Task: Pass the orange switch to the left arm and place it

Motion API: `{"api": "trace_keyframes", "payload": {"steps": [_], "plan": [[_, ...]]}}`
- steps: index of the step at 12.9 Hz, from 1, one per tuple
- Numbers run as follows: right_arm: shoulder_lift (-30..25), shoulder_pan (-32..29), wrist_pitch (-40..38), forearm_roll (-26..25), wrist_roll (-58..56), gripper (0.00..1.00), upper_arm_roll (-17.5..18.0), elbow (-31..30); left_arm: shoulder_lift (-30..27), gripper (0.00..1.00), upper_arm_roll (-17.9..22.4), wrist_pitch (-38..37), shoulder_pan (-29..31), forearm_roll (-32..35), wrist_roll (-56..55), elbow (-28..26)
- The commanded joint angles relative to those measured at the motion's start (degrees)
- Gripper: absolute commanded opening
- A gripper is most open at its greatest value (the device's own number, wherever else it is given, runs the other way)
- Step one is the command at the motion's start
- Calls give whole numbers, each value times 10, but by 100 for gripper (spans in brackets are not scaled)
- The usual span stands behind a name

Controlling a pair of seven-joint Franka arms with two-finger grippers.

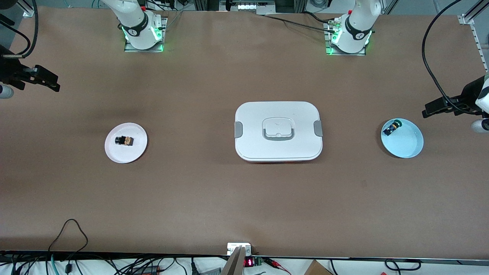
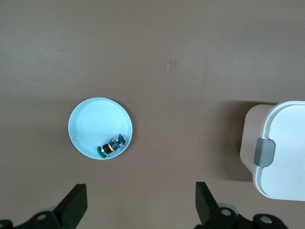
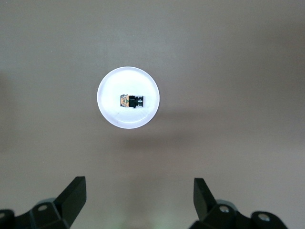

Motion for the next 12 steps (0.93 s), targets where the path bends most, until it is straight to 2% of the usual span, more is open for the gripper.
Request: {"api": "trace_keyframes", "payload": {"steps": [1,12], "plan": [[-11,-4,-5,12,-1,100,3,1,-3,100,1,1,-2,4,0,1],[-1,-6,-5,27,-2,100,3,10,-3,100,1,1,-2,4,0,1]]}}
